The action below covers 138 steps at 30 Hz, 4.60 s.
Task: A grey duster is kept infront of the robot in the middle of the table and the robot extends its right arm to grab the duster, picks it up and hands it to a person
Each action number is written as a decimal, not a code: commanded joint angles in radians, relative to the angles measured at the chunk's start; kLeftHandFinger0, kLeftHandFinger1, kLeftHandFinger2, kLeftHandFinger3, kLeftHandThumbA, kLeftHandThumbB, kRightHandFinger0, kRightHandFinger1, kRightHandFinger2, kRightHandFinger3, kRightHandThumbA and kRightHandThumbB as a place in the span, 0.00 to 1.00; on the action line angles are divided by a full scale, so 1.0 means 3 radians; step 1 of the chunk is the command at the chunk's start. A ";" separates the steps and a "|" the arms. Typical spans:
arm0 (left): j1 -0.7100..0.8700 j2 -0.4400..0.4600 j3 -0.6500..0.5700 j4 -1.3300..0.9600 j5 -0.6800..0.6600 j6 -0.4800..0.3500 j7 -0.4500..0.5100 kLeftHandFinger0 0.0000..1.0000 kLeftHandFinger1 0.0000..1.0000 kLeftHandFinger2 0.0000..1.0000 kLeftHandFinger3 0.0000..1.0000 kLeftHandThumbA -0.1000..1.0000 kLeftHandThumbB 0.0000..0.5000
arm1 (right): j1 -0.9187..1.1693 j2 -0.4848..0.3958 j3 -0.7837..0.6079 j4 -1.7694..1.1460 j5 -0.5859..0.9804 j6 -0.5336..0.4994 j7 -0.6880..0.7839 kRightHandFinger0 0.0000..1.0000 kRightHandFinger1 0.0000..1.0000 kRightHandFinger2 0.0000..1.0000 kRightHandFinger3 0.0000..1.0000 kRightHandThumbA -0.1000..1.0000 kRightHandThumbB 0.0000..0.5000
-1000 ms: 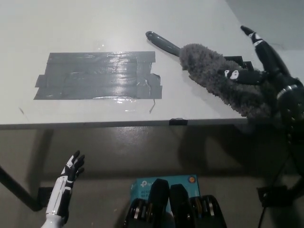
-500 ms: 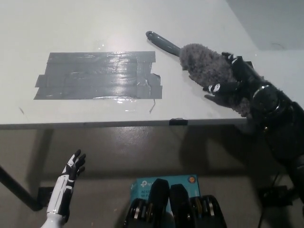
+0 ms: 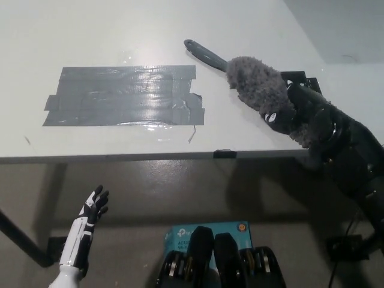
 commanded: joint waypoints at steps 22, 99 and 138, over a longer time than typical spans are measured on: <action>-0.0136 0.0071 0.0017 -0.0046 -0.0027 -0.0092 -0.0045 1.00 1.00 1.00 1.00 1.00 0.73 | -0.0091 -0.0183 -0.0233 0.0366 0.0217 -0.0201 0.0190 0.50 0.64 0.70 0.77 0.00 0.32; -0.0225 0.0132 0.0010 -0.0095 -0.0050 -0.0096 -0.0095 1.00 1.00 1.00 1.00 1.00 0.63 | 0.1291 0.0838 -0.1212 -0.3009 0.5999 0.0649 -0.1192 0.00 0.36 0.79 1.00 0.00 0.17; -0.0262 0.0136 0.0005 -0.0112 -0.0004 -0.0033 -0.0118 1.00 1.00 1.00 1.00 1.00 0.65 | 0.1287 0.0436 -0.0842 -0.3272 0.6203 0.0649 -0.0583 1.00 1.00 1.00 1.00 0.64 0.82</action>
